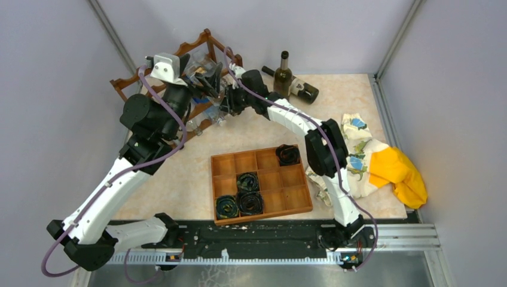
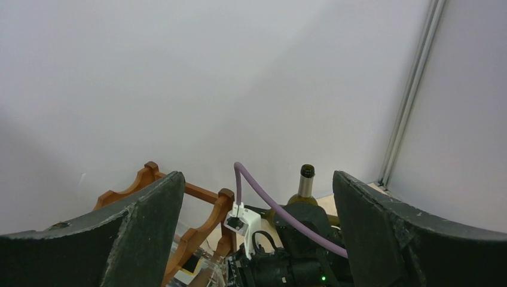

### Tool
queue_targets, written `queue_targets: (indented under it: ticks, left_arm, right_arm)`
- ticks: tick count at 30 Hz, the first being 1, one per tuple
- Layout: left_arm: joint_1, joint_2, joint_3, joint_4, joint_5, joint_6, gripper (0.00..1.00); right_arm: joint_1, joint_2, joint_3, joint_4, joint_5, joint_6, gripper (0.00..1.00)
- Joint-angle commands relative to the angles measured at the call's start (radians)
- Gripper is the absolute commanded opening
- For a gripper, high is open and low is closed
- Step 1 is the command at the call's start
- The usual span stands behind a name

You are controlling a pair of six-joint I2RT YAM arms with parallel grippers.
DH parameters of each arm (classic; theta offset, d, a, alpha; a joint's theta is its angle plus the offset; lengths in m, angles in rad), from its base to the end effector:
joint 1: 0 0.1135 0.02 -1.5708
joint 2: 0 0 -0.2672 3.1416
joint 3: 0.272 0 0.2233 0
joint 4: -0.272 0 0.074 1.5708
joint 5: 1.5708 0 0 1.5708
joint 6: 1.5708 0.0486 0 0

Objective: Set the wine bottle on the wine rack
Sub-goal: Place the wine bottle in the wine rack.

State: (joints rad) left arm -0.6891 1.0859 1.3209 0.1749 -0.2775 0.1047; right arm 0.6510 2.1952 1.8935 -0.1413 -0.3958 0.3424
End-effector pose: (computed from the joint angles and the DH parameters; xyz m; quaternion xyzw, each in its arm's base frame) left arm 0.1639 -0.1178 0.5064 0.1033 0.5456 -0.1659 0.8149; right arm 0.3918 0.3220 0.2727 -0.2312 0.8027 0.3958 0.3815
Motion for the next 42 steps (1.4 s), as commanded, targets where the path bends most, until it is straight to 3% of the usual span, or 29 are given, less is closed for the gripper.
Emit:
queue_targets:
  ticks: [1, 20, 42]
  left_arm:
    - [0.003, 0.0, 0.043, -0.002, -0.035, 0.026, 0.99]
    - [0.003, 0.012, 0.084, -0.028, -0.055, 0.14, 0.99]
    - [0.003, 0.018, 0.124, -0.051, -0.062, 0.206, 0.99]
  right_arm:
    - [0.015, -0.011, 0.159, 0.115, 0.018, -0.027, 0.0]
    - [0.065, 0.092, 0.319, 0.053, 0.124, -0.067, 0.0]
    - [0.088, 0.173, 0.427, 0.107, 0.198, -0.112, 0.0]
